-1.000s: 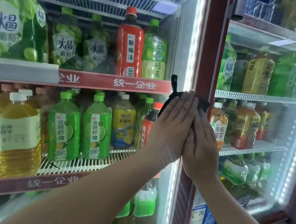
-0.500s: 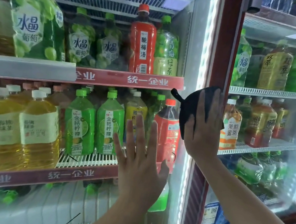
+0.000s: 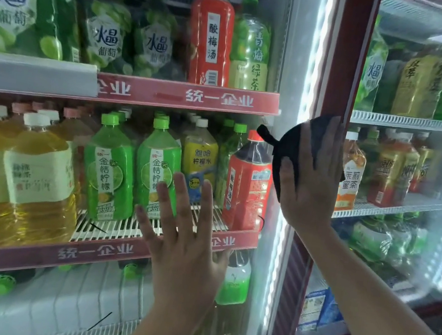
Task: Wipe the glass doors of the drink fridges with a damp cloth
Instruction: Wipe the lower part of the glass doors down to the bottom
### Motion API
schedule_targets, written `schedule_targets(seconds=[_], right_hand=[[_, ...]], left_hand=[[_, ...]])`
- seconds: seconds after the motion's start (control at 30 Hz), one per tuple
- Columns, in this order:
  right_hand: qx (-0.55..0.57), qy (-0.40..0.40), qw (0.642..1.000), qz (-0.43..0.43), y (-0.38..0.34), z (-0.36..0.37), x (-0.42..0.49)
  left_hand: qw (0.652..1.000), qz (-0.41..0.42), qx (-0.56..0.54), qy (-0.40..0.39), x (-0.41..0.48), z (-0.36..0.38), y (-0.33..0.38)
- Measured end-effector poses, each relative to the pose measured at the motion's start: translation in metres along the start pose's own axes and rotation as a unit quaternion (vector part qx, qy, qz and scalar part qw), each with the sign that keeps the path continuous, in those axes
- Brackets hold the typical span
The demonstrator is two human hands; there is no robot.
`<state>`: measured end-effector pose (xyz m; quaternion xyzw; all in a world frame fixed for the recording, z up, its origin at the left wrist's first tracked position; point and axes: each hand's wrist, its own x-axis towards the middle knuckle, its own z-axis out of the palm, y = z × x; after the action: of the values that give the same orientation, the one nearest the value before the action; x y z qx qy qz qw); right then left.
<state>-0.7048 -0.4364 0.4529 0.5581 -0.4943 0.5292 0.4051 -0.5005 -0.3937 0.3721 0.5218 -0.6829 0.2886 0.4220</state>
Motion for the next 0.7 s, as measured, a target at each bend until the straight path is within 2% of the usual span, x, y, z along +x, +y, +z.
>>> schedule_targets(seconds=[0.1, 0.2, 0.4, 0.53, 0.7], right_hand=[[0.011, -0.011, 0.999, 0.028, 0.003, 0.002, -0.040], [0.021, -0.063, 0.996, 0.057, -0.001, 0.005, -0.091], [0.016, -0.094, 0.995, 0.037, -0.004, 0.011, -0.136], [0.020, -0.093, 0.995, 0.036, -0.012, 0.006, -0.111], [0.015, -0.006, 0.999, 0.034, -0.035, 0.006, -0.012]], left_hand=[[1.000, 0.005, 0.002, 0.006, 0.000, 0.001, -0.001], [1.000, 0.002, 0.005, 0.007, 0.000, 0.002, -0.001], [1.000, 0.003, 0.025, -0.008, 0.000, -0.001, -0.003], [0.999, 0.009, 0.036, -0.009, -0.001, -0.002, -0.006], [0.999, 0.011, 0.053, 0.003, -0.003, -0.003, -0.009]])
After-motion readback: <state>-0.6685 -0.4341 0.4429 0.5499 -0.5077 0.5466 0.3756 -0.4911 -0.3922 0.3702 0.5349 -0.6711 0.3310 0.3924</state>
